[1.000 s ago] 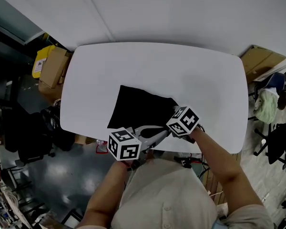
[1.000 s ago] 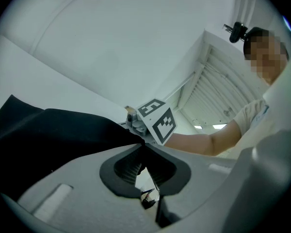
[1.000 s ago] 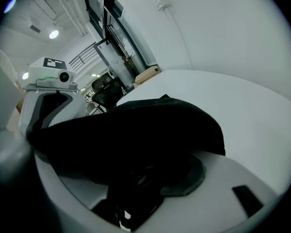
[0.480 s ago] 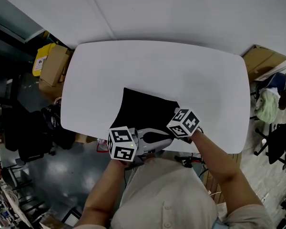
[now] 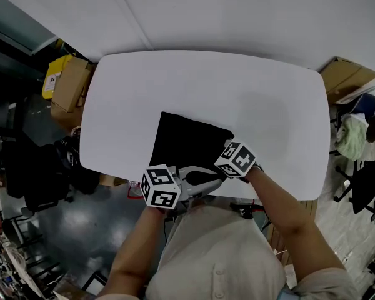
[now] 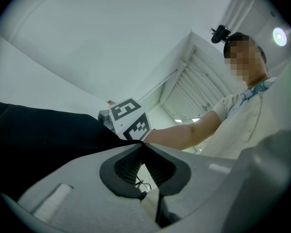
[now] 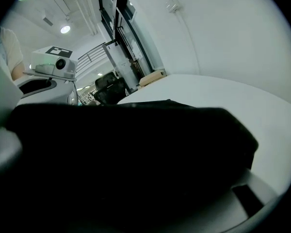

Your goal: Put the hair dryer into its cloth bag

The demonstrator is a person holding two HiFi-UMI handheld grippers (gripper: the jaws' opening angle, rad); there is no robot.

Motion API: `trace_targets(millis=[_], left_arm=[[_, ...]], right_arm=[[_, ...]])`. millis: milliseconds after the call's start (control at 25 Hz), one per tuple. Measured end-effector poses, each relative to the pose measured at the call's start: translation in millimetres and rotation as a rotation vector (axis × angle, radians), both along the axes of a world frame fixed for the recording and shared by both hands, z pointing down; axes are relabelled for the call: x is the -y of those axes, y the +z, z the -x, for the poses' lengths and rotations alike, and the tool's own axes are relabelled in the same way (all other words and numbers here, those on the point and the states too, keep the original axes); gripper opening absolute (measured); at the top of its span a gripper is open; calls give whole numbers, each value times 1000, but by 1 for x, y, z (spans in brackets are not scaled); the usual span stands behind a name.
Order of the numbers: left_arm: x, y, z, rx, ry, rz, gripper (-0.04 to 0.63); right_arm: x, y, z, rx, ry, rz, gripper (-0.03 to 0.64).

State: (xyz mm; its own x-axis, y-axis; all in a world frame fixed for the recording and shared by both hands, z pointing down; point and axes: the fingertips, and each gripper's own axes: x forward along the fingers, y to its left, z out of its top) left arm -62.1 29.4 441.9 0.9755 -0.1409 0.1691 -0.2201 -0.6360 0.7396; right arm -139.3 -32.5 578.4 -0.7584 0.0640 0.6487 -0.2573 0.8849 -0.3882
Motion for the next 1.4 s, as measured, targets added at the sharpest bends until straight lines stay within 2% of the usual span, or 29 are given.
trace_targets(millis=[480, 760, 1000, 1400], left_arm=[[-9, 14, -1, 107, 73, -19, 27], [-5, 14, 4, 83, 46, -7, 26], [-7, 23, 1, 101, 47, 7, 26], [-12, 34, -4, 113, 31, 38, 26]], right_arm=[[-4, 10, 1, -79, -102, -115, 256], [-4, -8, 2, -5, -146, -77, 284], [-11, -18, -34, -2, -208, -13, 282], [-8, -21, -99, -40, -129, 19, 282]])
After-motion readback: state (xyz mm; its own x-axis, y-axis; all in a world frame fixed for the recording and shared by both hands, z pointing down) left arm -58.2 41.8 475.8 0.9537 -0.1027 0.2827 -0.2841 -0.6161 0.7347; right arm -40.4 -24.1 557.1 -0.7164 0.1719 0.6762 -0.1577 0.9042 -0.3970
